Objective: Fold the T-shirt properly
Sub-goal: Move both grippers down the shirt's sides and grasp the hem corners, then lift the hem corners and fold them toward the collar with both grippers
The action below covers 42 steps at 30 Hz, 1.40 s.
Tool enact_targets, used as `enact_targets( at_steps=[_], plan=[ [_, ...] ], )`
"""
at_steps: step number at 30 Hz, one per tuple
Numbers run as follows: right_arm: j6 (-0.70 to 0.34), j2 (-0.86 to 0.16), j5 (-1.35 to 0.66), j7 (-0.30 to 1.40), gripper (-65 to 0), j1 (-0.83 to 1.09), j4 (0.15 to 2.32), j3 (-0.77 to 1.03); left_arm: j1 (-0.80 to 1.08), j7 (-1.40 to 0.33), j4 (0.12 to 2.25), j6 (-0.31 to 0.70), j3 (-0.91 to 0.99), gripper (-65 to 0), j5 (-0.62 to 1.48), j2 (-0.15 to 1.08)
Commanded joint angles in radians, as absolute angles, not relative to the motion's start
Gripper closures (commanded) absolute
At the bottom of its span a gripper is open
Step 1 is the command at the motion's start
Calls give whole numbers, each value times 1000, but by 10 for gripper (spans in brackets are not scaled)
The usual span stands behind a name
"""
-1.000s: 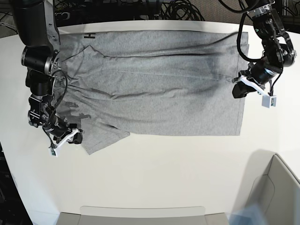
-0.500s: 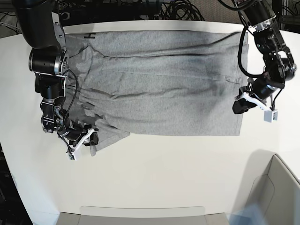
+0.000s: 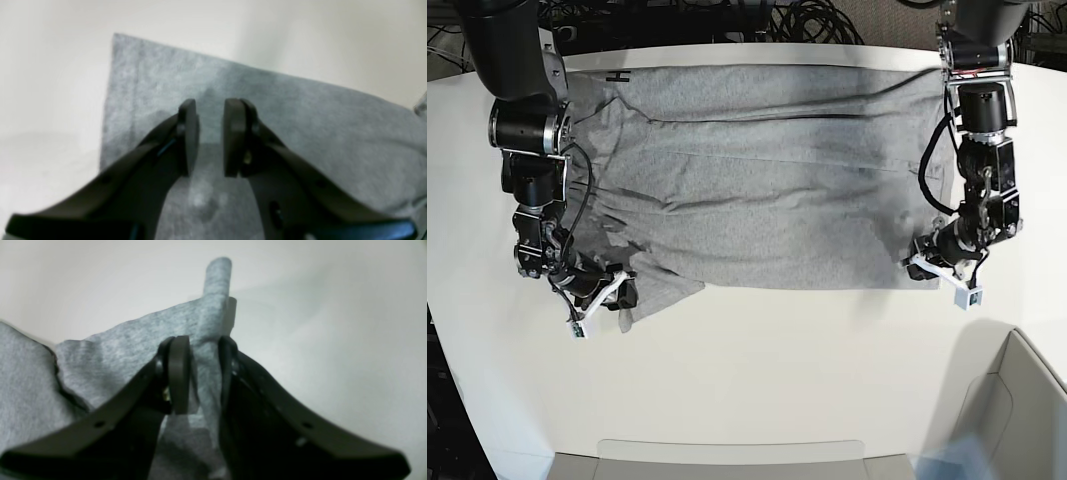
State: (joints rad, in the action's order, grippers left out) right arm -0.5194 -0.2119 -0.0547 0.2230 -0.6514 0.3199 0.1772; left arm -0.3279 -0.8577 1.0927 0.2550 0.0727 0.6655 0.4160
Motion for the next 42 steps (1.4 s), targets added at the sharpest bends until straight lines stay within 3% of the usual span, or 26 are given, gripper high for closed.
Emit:
enact_targets(
  at_steps=[1, 9, 14, 28, 30, 33, 35, 42],
  plan=[
    [-512, -226, -5, 311, -154, -651, 312, 171, -372, -811, 1073, 260, 79, -158, 680, 437],
    [-512, -240, -5, 311, -154, -648, 314, 171, -424, -693, 901, 260, 70, -158, 680, 479],
    [-512, -240, -5, 311, -154, -648, 314, 171, -464, -634, 835, 260, -50, -159, 680, 487],
    [-512, -234, -5, 311, -150, -648, 314, 170, -504, -621, 730, 262, -82, -156, 682, 479],
    [-512, -234, -5, 311, -143, -650, 315, 170, -504, -622, 730, 262, -82, -126, 682, 478],
    [-512, -231, -4, 311, -68, -648, 361, 170, -506, -621, 725, 262, -82, 0, 680, 467],
    [-512, -231, -4, 312, -1, -648, 371, 170, -506, -618, 725, 262, -76, 0, 680, 467],
    [-513, -236, -4, 311, 0, -657, 460, 170, -499, -535, 730, 262, -62, 0, 684, 470]
  ],
)
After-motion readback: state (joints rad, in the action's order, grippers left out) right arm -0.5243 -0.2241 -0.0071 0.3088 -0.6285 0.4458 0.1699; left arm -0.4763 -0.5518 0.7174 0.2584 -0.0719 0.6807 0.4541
